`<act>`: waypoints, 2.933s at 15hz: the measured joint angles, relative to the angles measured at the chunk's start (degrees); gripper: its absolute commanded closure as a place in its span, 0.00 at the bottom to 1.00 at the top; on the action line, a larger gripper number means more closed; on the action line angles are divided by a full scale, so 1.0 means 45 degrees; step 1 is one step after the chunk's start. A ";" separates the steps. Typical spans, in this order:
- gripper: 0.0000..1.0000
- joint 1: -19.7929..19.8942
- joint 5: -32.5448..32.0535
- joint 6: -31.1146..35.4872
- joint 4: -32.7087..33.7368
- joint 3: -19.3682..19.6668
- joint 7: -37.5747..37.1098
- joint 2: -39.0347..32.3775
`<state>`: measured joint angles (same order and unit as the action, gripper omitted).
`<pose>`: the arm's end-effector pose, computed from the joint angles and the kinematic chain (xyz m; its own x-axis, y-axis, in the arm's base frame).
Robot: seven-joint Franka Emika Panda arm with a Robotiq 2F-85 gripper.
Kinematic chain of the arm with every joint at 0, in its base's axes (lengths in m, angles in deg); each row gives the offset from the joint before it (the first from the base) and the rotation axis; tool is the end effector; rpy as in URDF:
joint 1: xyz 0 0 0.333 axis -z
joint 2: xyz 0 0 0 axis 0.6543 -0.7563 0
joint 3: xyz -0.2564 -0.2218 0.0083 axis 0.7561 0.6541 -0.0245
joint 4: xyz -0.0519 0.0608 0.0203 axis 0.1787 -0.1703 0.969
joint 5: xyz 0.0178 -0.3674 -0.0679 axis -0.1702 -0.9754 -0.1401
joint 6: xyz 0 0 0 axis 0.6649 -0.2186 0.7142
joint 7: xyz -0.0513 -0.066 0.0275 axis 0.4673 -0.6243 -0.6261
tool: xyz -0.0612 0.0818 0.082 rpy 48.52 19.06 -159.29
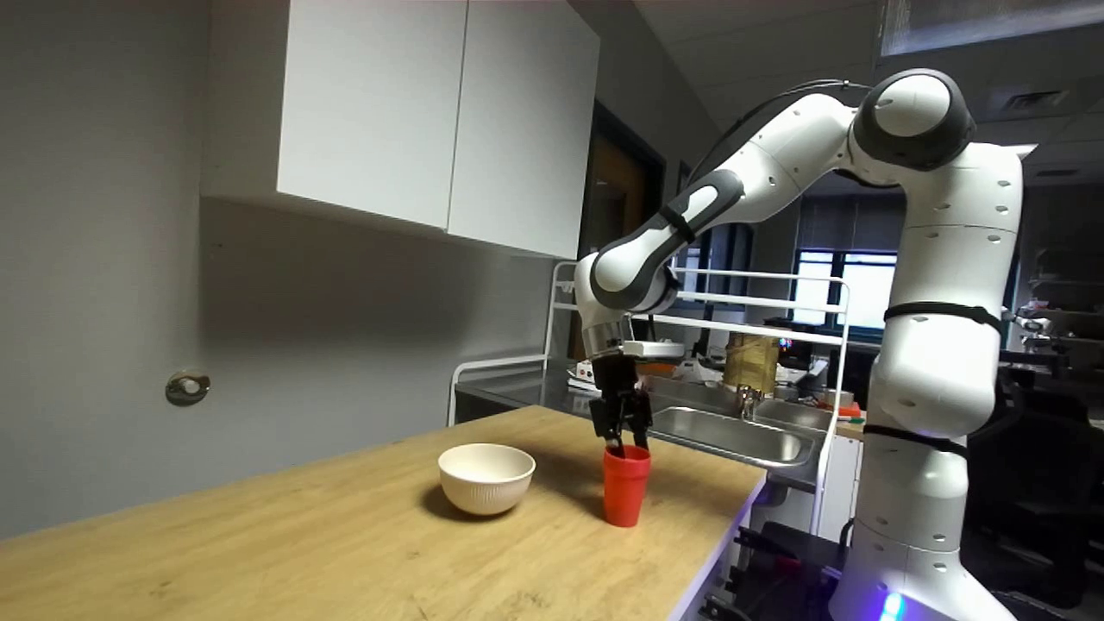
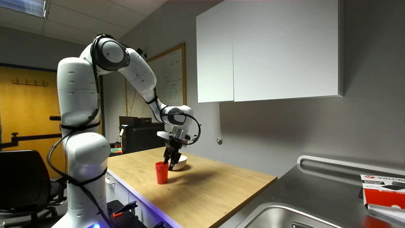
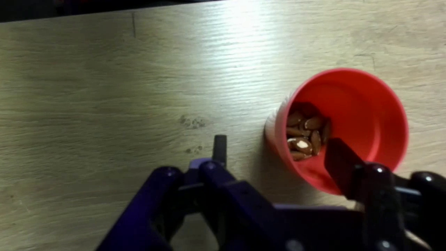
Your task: Pour the contents in the cup into the bowl
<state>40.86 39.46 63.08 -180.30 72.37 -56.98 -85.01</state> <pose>0.4052 0.0347 0.3152 0.9140 -0.1493 -0.3773 -0.1732 -0.9844 -0.0301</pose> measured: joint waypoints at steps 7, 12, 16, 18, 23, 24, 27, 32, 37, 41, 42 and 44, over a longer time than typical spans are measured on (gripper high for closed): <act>0.99 -0.0022 0.0113 0.0359 0.0028 0.0000 -0.0001 -0.0195; 0.97 -0.0288 0.0066 0.0335 0.0312 -0.0026 -0.0332 -0.0203; 0.97 -0.0701 -0.0663 0.0102 0.1250 -0.0269 -0.1513 -0.0288; 0.97 -0.0949 -0.1403 -0.0217 0.1979 -0.0477 -0.2346 -0.0431; 0.97 -0.1662 -0.3671 -0.1366 0.4181 -0.0958 -0.4481 -0.1356; 0.97 -0.1837 -0.4076 -0.1660 0.4633 -0.1028 -0.4808 -0.1641; 0.97 -0.2523 -0.5351 -0.2657 0.5899 -0.1169 -0.5771 -0.2569; 0.97 -0.4060 -0.7669 -0.4818 0.7364 -0.1387 -0.7435 -0.3800; 0.97 -0.5676 -1.0054 -0.7316 0.8331 -0.1620 -0.9241 -0.4876; 0.97 -0.6627 -1.1706 -0.9016 0.9047 -0.1826 -1.0190 -0.5842; 0.97 -0.6818 -1.2088 -0.9386 0.9264 -0.1855 -1.0342 -0.6128; 0.97 -0.7113 -1.2748 -0.9980 0.9710 -0.1874 -1.0556 -0.6707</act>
<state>8.85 -17.90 18.16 -136.60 63.93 -104.48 -115.19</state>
